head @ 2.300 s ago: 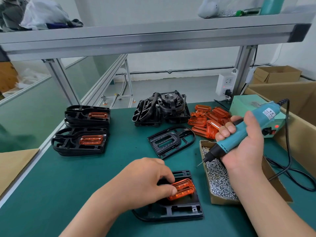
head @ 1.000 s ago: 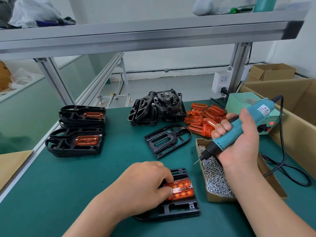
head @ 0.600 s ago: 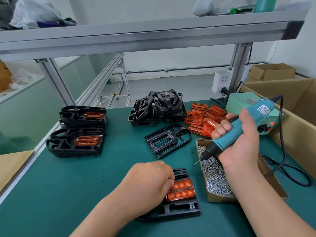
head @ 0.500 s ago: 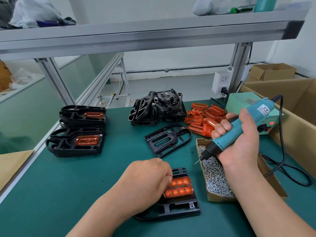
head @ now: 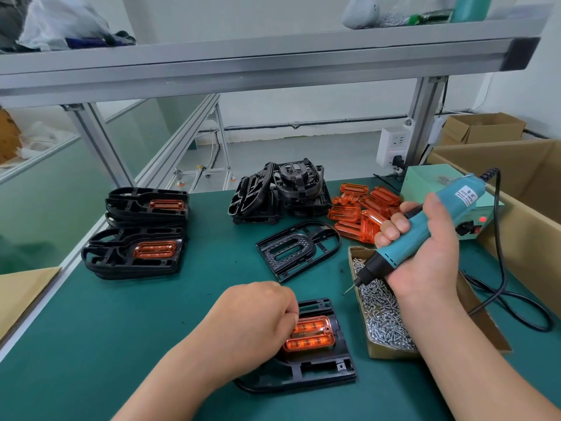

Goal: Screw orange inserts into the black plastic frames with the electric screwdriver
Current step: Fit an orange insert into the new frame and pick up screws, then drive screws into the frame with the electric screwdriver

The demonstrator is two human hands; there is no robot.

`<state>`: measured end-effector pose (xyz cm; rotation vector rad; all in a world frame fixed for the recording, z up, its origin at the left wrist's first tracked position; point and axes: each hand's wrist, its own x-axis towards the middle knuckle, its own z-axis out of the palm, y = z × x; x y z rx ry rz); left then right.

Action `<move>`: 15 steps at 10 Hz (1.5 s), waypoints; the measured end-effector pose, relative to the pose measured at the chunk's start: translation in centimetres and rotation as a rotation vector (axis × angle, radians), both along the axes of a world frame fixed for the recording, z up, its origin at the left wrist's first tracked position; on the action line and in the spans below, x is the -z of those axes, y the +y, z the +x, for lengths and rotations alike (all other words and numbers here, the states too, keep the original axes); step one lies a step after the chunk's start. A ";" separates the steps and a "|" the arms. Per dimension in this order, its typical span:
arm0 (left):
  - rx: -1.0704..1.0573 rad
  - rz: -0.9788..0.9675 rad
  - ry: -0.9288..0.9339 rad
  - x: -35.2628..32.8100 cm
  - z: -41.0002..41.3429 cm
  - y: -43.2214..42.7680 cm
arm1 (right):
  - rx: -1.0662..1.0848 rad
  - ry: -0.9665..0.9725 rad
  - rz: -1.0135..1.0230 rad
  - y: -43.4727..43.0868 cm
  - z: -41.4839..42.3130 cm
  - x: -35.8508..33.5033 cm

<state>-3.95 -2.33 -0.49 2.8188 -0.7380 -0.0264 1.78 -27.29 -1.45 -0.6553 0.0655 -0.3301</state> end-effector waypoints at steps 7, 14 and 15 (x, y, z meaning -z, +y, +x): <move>0.024 -0.177 -0.015 0.3 -0.1 0.2 | 0.003 -0.016 -0.021 0.0 0.0 0.1; -0.357 -1.876 1.056 -0.5 2.2 0.9 | -0.003 -0.016 0.002 0.1 -0.2 -0.2; -0.334 -1.707 0.909 -0.6 1.8 0.8 | -0.005 -0.017 0.000 0.2 -0.3 -0.3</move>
